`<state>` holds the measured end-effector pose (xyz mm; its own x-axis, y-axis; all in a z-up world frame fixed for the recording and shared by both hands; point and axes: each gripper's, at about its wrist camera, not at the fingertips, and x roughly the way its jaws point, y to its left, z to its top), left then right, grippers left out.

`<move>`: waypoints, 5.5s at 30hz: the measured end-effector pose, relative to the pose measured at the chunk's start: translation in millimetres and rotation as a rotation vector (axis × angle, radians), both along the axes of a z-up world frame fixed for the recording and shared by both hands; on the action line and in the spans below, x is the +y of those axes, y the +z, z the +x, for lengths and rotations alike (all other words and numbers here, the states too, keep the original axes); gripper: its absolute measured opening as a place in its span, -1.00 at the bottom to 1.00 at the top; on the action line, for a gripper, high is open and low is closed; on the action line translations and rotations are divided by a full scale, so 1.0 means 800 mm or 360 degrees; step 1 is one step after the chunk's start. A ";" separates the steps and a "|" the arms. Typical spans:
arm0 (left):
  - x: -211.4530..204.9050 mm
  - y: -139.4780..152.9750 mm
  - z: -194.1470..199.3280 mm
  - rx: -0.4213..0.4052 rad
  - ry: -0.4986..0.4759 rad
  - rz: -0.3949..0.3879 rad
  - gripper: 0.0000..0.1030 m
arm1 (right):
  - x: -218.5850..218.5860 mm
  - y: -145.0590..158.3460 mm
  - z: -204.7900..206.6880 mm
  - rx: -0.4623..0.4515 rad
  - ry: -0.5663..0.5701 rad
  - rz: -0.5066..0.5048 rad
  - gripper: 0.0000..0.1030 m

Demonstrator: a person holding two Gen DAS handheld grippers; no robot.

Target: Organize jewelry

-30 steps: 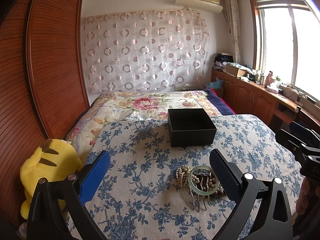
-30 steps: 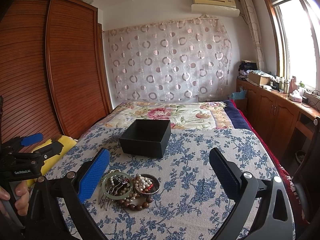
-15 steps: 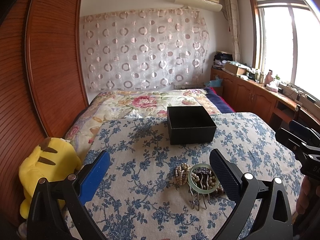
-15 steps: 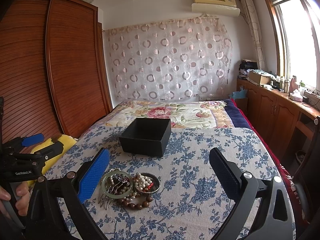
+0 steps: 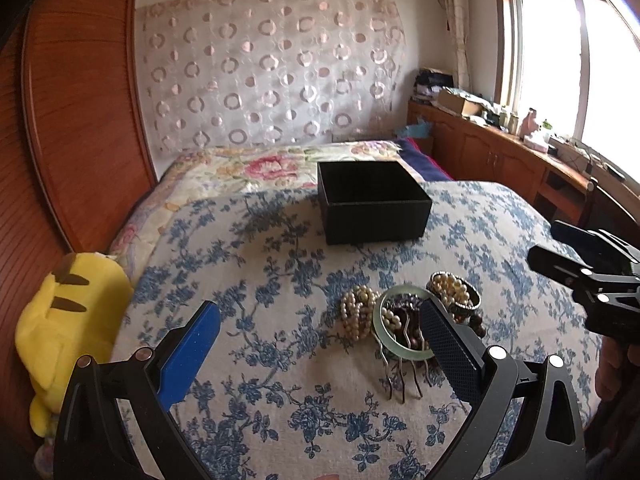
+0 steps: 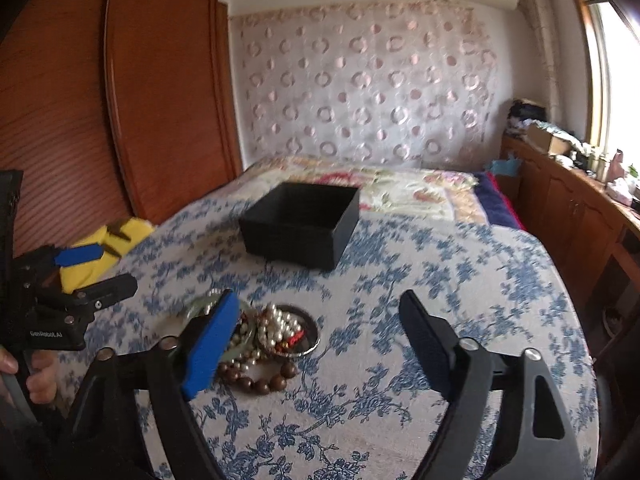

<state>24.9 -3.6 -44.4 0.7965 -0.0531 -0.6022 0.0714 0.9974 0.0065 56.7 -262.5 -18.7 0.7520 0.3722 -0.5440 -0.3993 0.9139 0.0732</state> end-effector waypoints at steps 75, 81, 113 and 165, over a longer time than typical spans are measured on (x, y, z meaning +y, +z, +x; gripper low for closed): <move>-0.066 -0.057 0.073 0.0237 -0.0492 0.0118 0.34 | -0.033 -0.047 0.061 0.0352 0.0235 0.0070 0.14; -0.053 -0.033 0.079 0.0162 -0.0449 0.0046 0.34 | -0.025 -0.032 0.074 0.0311 0.0246 0.0080 0.14; 0.005 0.020 0.215 0.0063 -0.0283 -0.0033 0.34 | 0.067 -0.001 0.233 0.0164 0.0419 -0.0023 0.39; -0.001 -0.019 0.139 0.0171 -0.0350 -0.0017 0.46 | 0.023 -0.042 0.089 0.0311 0.0391 -0.0028 -0.38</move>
<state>135.9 -4.4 -59.3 0.6965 -0.2250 -0.6814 0.2865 0.9578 -0.0234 127.7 -244.2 -52.2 0.5213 0.5192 -0.6772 -0.5884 0.7935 0.1554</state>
